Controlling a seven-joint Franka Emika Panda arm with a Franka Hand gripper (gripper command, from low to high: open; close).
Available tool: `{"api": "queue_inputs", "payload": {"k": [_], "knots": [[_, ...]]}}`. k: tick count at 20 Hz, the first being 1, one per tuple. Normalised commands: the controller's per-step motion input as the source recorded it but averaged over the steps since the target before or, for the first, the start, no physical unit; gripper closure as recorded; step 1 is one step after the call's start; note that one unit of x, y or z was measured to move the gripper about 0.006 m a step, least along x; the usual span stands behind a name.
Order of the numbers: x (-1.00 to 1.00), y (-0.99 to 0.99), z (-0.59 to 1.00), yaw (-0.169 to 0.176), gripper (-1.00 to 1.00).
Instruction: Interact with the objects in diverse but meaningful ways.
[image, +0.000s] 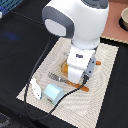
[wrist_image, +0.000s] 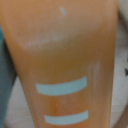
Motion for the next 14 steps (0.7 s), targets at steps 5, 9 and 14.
{"api": "queue_inputs", "payload": {"k": [5, 9, 14], "knots": [[0.05, -0.09, -0.33, 0.053, 1.0], [0.08, 0.53, 0.92, 0.003, 1.0], [-0.27, 0.83, 1.0, 0.035, 1.0]]}}
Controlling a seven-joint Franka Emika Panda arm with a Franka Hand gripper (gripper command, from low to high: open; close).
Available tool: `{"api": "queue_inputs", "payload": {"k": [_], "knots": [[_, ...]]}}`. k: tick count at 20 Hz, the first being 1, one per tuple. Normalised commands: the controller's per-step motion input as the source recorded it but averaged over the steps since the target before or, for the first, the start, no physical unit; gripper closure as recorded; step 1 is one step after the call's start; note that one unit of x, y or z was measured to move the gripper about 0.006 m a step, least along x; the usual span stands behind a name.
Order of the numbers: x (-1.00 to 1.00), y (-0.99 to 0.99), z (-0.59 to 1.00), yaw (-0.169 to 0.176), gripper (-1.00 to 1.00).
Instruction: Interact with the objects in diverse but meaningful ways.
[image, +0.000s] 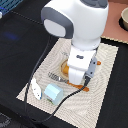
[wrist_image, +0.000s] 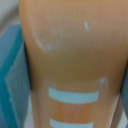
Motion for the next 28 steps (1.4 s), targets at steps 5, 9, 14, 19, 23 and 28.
{"api": "queue_inputs", "payload": {"k": [5, 9, 14, 19, 23, 28], "knots": [[-0.64, 0.79, 0.99, 0.015, 1.0], [-0.86, 0.65, 0.59, 0.0, 1.0], [-0.9, 0.57, 0.32, 0.0, 1.0], [-0.91, 0.45, -0.07, 0.0, 1.0], [-0.61, 0.51, -0.23, 0.008, 1.0], [-0.72, 0.36, -0.4, 0.031, 1.0]]}}
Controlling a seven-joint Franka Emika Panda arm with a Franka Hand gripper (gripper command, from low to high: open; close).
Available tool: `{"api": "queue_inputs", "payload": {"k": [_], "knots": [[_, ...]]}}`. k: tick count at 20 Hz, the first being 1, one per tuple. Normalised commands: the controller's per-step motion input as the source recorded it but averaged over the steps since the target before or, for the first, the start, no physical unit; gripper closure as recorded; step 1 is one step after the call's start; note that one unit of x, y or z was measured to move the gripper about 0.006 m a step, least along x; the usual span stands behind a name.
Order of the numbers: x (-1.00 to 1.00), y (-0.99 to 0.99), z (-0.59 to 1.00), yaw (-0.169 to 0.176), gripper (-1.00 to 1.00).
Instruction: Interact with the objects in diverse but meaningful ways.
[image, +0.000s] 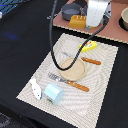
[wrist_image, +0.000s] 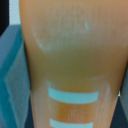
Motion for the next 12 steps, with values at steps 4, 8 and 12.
{"api": "queue_inputs", "payload": {"k": [4, 8, 12], "knots": [[-0.97, 0.24, -0.56, 0.065, 1.0], [-1.0, 0.03, -0.64, 0.055, 1.0], [-1.0, -0.01, -0.71, 0.038, 1.0]]}}
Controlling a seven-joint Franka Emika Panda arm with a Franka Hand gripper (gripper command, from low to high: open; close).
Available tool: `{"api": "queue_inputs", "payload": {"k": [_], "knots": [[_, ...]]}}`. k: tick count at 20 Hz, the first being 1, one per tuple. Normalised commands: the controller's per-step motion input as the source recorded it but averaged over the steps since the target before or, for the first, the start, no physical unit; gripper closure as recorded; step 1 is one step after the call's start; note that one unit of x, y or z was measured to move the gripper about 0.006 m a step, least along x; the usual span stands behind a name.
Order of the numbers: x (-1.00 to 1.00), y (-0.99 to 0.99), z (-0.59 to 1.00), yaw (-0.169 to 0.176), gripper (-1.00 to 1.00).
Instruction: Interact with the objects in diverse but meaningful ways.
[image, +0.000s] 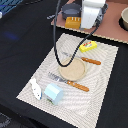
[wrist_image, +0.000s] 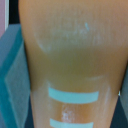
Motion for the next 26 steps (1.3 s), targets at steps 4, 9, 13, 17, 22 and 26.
{"api": "queue_inputs", "payload": {"k": [4, 9, 13, 17, 22, 26], "knots": [[-1.0, -0.08, -0.73, 0.033, 1.0], [-1.0, -0.04, -0.72, 0.038, 1.0], [-0.82, -0.02, -0.6, 0.027, 1.0], [0.06, 0.15, -0.01, -0.017, 1.0], [0.59, 0.3, 0.36, -0.028, 1.0], [0.78, 0.37, 0.5, -0.032, 1.0]]}}
